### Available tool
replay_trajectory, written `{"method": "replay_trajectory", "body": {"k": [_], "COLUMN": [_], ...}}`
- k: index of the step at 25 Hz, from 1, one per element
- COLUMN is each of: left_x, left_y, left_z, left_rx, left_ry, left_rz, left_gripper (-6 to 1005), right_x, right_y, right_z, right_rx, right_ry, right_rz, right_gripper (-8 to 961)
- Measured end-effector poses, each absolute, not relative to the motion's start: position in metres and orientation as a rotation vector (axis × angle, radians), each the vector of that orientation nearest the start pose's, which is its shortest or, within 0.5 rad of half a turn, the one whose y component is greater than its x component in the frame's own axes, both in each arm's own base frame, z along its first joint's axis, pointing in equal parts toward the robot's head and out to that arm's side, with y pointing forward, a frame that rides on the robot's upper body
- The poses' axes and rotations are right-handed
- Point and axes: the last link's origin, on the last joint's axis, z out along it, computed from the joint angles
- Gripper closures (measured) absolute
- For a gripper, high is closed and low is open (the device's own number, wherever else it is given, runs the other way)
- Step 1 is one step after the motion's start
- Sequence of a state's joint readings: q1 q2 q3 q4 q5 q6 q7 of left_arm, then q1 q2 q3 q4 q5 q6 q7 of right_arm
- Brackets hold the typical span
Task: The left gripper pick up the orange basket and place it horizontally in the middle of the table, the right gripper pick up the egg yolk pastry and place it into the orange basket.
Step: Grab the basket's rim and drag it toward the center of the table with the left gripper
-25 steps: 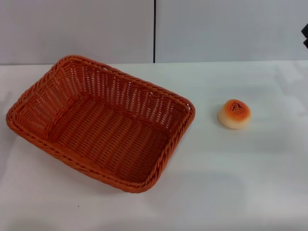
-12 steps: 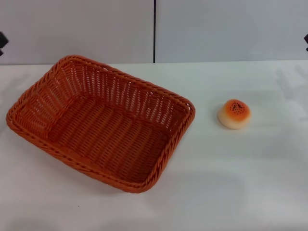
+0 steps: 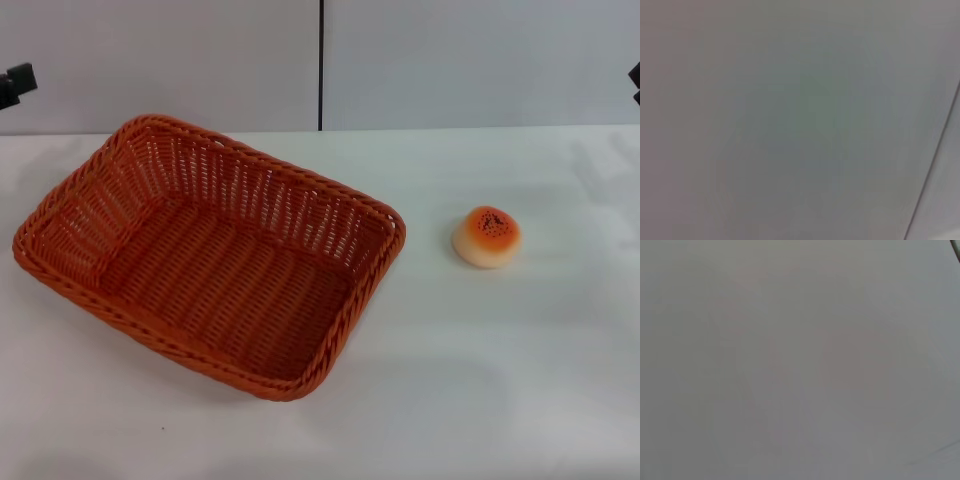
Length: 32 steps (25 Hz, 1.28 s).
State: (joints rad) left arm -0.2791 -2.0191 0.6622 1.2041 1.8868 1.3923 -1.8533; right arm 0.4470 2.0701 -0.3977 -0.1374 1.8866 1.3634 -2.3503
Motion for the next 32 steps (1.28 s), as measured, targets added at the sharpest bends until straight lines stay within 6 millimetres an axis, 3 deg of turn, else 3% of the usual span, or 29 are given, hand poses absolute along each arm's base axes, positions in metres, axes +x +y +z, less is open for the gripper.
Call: {"method": "replay_trajectory", "body": {"k": [6,15,23,32], "left_x": [-0.281,-0.252,-0.218,-0.232], "left_y": [0.343,0.367,0.364,0.357], "left_z": [0.156,0.141,0.133,0.125], "left_rx": [-2.202,-2.285,-2.377,-2.355], "left_ry": [-0.827,-0.833,-0.834,-0.944], "left_rz": [-0.269,0.128,0.317,0.381], "left_gripper": [250,237,207,208], "right_x": [0.326,0.328,0.331,0.333], "right_y": [0.332,0.34,0.344,0.345], "right_z": [0.028,0.034,0.038,0.038], "right_rx": [-1.683,-1.697,-1.693,-1.686], "right_ry": [0.712,0.697,0.692,0.701], "right_rz": [1.079,1.03,0.995,0.979], "right_gripper": [322,322,322,322]}}
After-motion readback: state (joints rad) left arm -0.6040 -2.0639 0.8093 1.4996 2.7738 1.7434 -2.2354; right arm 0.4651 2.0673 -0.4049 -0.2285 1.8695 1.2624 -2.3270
